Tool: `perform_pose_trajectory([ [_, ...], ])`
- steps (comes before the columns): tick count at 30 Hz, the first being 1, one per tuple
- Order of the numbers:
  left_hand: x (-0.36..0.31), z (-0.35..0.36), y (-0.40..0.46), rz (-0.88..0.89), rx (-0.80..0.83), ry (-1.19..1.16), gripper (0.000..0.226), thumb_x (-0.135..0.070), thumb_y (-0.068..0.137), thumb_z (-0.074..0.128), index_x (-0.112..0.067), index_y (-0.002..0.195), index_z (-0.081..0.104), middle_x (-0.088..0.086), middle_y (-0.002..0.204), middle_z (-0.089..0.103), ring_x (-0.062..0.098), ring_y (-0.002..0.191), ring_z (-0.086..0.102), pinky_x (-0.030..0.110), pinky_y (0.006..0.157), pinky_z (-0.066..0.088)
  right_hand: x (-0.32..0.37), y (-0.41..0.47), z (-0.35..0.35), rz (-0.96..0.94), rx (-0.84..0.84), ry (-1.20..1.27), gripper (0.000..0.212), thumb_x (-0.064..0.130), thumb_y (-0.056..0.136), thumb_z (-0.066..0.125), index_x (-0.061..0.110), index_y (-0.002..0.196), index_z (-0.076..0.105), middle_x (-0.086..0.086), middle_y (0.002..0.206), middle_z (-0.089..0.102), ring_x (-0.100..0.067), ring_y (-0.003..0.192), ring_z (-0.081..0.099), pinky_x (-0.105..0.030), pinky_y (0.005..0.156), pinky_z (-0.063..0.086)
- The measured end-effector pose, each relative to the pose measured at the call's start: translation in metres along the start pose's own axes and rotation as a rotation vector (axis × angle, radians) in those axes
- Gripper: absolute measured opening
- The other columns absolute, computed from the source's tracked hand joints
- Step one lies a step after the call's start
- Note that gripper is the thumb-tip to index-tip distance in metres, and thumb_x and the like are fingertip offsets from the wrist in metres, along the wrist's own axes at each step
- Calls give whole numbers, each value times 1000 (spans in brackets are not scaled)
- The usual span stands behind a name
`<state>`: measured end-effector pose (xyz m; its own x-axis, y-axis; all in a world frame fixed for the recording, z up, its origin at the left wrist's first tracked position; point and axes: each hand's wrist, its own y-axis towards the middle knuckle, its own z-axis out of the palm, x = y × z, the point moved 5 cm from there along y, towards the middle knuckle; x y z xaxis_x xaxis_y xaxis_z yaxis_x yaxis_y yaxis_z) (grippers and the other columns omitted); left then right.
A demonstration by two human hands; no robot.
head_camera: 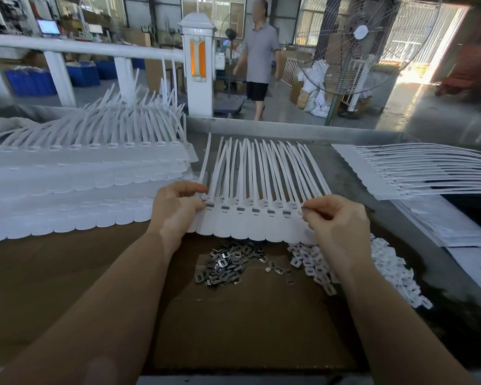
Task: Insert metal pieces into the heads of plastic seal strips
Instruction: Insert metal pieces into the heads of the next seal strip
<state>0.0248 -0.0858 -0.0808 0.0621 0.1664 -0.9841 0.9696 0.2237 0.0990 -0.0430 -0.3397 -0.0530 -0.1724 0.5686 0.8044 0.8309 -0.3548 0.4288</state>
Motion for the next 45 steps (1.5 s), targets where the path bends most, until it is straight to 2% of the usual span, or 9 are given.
perform_pose_trajectory([
  [3,-1,0,0,-4,-3,-3,28,3,81,62,-25,84,68,-15,89,51,-3,79,46,2,52,35,0,7,0,-6,23,-77,8,8,83,66,14,84,73,8,74,66,-1,73,61,-13,71,48],
  [6,0,0,0,-7,1,-8,29,3,82,62,-26,82,68,-16,89,51,-2,79,47,5,55,35,1,14,-1,-8,31,-156,9,7,83,65,11,85,73,3,76,67,-2,69,59,-7,66,42],
  [14,1,0,2,-7,5,-1,31,3,81,63,-28,79,67,-14,89,50,-3,80,45,10,61,32,3,23,2,27,81,-327,7,9,82,67,13,84,73,-4,85,71,-18,82,64,-36,85,52],
  [19,2,0,2,-11,7,5,32,2,81,63,-29,77,66,-15,90,51,-2,80,46,10,62,32,1,25,7,34,162,-407,11,11,87,62,14,86,73,-3,91,70,-16,84,61,-31,83,50],
  [23,2,0,1,5,9,-18,32,3,79,63,-29,74,67,-5,92,58,16,87,55,20,67,41,-1,28,11,24,199,-478,14,12,89,60,13,89,73,-3,92,69,-12,77,54,-23,74,41],
  [30,2,0,0,4,12,-15,33,3,78,64,-29,74,67,-9,91,56,14,92,53,20,72,40,-3,31,14,41,213,-567,17,13,92,55,14,95,72,-6,99,68,-17,83,58,-25,73,44],
  [37,0,0,0,13,11,-8,33,3,79,64,-30,74,66,-12,90,54,0,82,50,10,63,35,16,20,5,-68,85,-482,22,10,94,50,13,103,70,-6,107,65,-20,95,58,-31,85,47],
  [43,-1,0,-1,21,10,0,33,2,79,64,-30,75,66,-14,89,53,-2,82,48,9,62,33,41,-22,28,-307,210,-304,16,4,87,58,13,93,70,2,94,62,-11,89,54,-23,87,42],
  [45,-1,0,-1,20,10,-1,33,2,79,64,-30,75,66,-13,89,53,-1,82,49,10,62,34,44,-35,34,-387,262,-304,14,0,83,63,12,88,70,4,90,60,-11,89,53,-29,90,43],
])
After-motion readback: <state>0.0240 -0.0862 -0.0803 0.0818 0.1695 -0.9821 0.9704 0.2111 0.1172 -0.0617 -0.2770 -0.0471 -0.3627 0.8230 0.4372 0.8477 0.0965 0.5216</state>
